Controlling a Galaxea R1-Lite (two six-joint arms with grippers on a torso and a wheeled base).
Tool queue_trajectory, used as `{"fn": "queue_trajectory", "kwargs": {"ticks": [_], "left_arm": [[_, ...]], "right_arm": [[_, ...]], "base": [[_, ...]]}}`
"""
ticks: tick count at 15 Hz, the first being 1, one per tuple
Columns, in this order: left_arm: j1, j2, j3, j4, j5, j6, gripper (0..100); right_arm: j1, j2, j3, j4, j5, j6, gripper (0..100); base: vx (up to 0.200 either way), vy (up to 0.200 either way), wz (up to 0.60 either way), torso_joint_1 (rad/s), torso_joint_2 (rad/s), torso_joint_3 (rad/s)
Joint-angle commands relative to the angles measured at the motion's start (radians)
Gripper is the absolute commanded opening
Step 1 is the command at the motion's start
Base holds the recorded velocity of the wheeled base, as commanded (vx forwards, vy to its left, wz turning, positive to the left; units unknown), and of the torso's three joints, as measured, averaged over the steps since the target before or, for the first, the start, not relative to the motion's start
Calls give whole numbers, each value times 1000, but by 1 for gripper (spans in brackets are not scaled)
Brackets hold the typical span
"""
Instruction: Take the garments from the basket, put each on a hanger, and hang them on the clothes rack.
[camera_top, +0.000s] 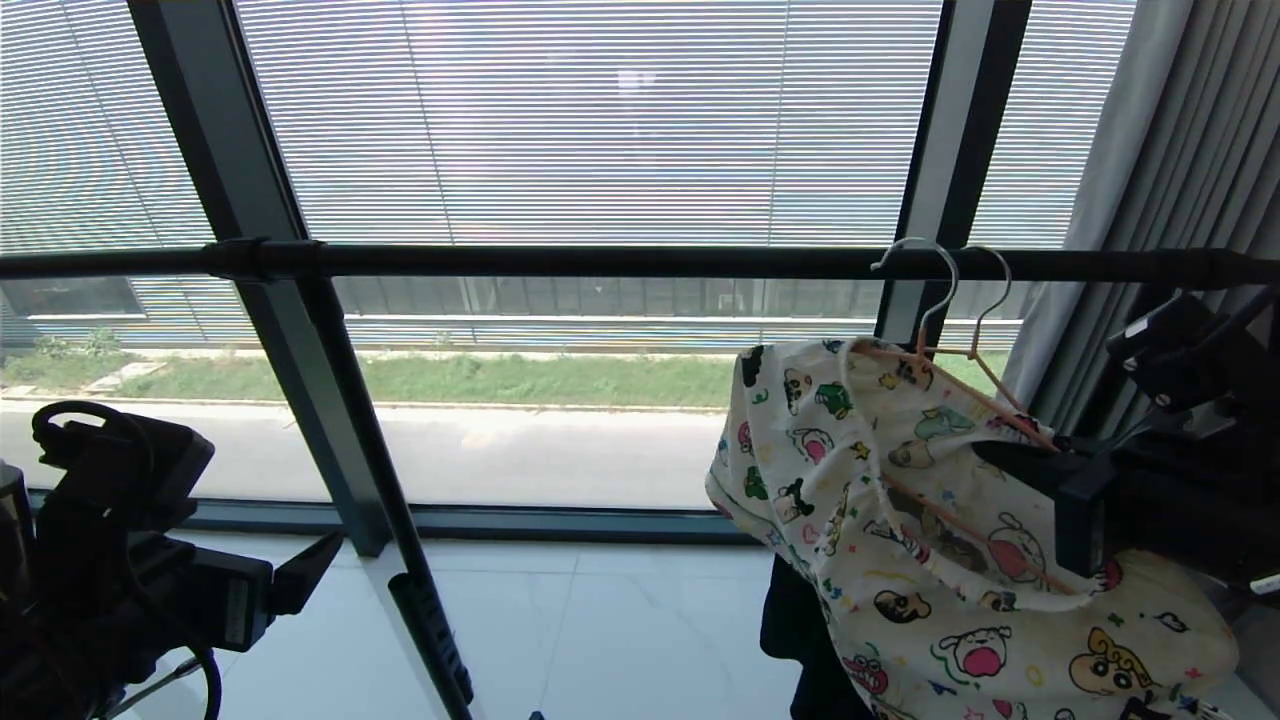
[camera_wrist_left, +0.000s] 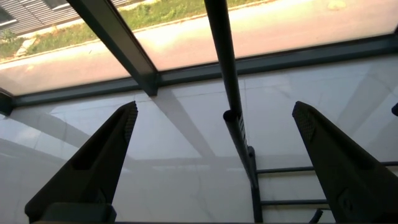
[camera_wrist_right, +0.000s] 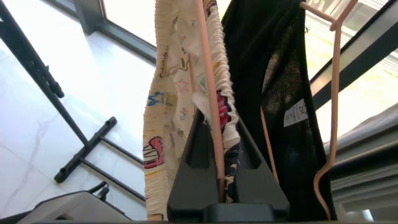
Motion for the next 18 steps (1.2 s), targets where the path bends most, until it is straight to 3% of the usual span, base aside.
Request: {"fn": "queue_trajectory", "kwargs": {"ticks": [1, 3, 6, 10, 18], "left_arm": [[-1, 0, -2, 0, 0, 0, 100], [-1, 0, -2, 0, 0, 0, 100], [-2, 0, -2, 0, 0, 1, 100], [-4, -19, 8, 1, 0, 0, 100], [-19, -16, 11, 1, 2, 1, 100]], "right_arm": [[-3, 7, -53, -1, 12, 0, 0], [-32, 78, -122, 9, 10, -2, 0], [-46, 147, -208, 131, 7, -2, 0], [-67, 231, -284, 142, 7, -2, 0], [-66, 245, -281, 150, -6, -2, 0]], "base": [[0, 0, 0, 0, 0, 0], [0, 0, 0, 0, 0, 0], [0, 0, 0, 0, 0, 0], [0, 0, 0, 0, 0, 0], [0, 0, 0, 0, 0, 0]]}}
